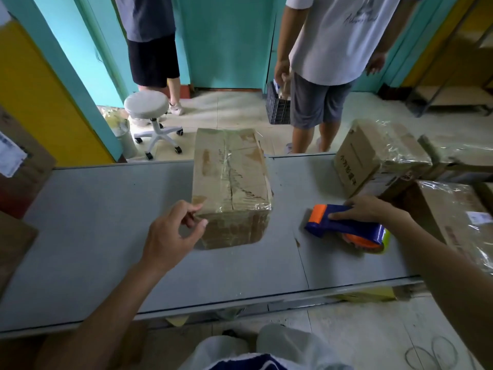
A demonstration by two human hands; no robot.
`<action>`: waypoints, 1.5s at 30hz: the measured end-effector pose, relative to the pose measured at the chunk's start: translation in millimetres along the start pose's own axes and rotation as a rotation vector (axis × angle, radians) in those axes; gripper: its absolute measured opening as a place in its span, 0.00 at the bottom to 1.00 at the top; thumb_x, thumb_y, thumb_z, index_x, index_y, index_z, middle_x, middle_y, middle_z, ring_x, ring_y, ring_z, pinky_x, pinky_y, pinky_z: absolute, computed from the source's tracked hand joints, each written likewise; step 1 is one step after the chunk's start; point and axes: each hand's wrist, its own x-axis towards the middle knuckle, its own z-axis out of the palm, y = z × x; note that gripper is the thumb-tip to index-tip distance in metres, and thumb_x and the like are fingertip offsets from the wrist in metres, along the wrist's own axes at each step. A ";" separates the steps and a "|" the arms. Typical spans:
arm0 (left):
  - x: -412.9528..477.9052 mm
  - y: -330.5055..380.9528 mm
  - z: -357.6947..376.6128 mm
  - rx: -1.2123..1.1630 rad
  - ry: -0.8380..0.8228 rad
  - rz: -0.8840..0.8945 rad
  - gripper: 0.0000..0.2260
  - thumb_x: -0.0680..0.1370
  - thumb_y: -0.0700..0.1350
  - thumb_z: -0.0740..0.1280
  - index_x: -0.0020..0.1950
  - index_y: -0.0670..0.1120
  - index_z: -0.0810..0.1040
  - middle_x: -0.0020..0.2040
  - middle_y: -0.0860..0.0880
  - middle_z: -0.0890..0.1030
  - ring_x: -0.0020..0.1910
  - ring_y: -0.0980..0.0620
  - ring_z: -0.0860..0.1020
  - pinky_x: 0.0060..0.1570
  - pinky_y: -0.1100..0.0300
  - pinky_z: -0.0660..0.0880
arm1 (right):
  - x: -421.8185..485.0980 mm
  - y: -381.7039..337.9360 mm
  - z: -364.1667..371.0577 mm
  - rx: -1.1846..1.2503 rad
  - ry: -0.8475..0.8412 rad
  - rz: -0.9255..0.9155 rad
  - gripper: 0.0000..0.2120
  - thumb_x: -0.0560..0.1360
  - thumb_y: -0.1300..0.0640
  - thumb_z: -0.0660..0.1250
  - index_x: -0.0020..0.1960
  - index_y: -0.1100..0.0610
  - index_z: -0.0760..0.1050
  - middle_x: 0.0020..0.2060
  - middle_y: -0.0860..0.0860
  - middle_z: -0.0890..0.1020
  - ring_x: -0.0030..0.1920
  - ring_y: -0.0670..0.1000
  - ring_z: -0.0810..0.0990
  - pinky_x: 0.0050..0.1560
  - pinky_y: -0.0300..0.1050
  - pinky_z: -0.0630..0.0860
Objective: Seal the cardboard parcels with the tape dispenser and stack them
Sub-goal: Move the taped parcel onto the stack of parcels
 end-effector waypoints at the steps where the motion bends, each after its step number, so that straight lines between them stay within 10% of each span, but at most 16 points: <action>1: 1.0 -0.9 -1.1 0.018 0.001 0.006 0.15 0.72 0.55 0.64 0.51 0.46 0.76 0.35 0.51 0.77 0.36 0.58 0.74 0.34 0.61 0.73 | -3.0 -1.2 -0.1 0.008 0.033 -0.021 0.36 0.65 0.27 0.62 0.61 0.53 0.74 0.55 0.55 0.78 0.52 0.54 0.75 0.52 0.48 0.72; 14: 5.5 -9.4 1.7 0.150 0.099 0.129 0.13 0.72 0.54 0.65 0.45 0.44 0.73 0.31 0.49 0.76 0.35 0.55 0.73 0.35 0.62 0.71 | -48.3 -54.1 -79.6 -0.102 0.402 -0.273 0.27 0.63 0.27 0.65 0.38 0.52 0.78 0.35 0.51 0.77 0.37 0.53 0.75 0.38 0.46 0.70; 24: -21.0 -20.0 -40.3 0.242 0.133 0.137 0.15 0.78 0.58 0.59 0.50 0.46 0.72 0.32 0.48 0.74 0.34 0.57 0.69 0.34 0.64 0.70 | -0.4 -130.9 14.4 0.181 0.426 -0.303 0.31 0.67 0.29 0.63 0.59 0.51 0.76 0.48 0.51 0.81 0.44 0.51 0.77 0.44 0.47 0.77; 30: -25.1 -17.0 -62.5 0.223 0.044 -0.192 0.29 0.66 0.67 0.63 0.56 0.48 0.75 0.32 0.58 0.62 0.30 0.55 0.63 0.27 0.68 0.60 | 11.7 -156.6 7.2 -0.161 0.366 -0.325 0.32 0.74 0.30 0.51 0.57 0.55 0.74 0.50 0.55 0.80 0.50 0.55 0.78 0.49 0.48 0.74; 38: -27.0 -29.8 -58.6 0.100 -0.060 -0.240 0.37 0.64 0.75 0.61 0.69 0.59 0.65 0.43 0.55 0.68 0.41 0.58 0.70 0.38 0.63 0.72 | 17.9 -152.1 6.2 -0.191 0.459 -0.362 0.28 0.79 0.37 0.49 0.73 0.52 0.59 0.66 0.59 0.70 0.67 0.61 0.67 0.65 0.62 0.65; 41: -24.2 -33.7 -57.3 -0.055 -0.073 -0.292 0.36 0.61 0.76 0.63 0.66 0.73 0.57 0.55 0.54 0.67 0.54 0.61 0.70 0.52 0.67 0.69 | -4.1 -162.1 2.4 0.023 0.539 -0.599 0.31 0.77 0.38 0.55 0.75 0.51 0.56 0.72 0.55 0.65 0.71 0.56 0.62 0.69 0.56 0.60; 45: -16.6 -32.4 -49.6 -0.168 -0.194 -0.349 0.38 0.59 0.74 0.66 0.65 0.77 0.53 0.71 0.55 0.60 0.70 0.55 0.62 0.61 0.57 0.68 | -47.5 -193.1 12.2 0.535 0.243 -0.972 0.40 0.66 0.33 0.64 0.74 0.38 0.52 0.76 0.47 0.52 0.74 0.48 0.54 0.67 0.43 0.62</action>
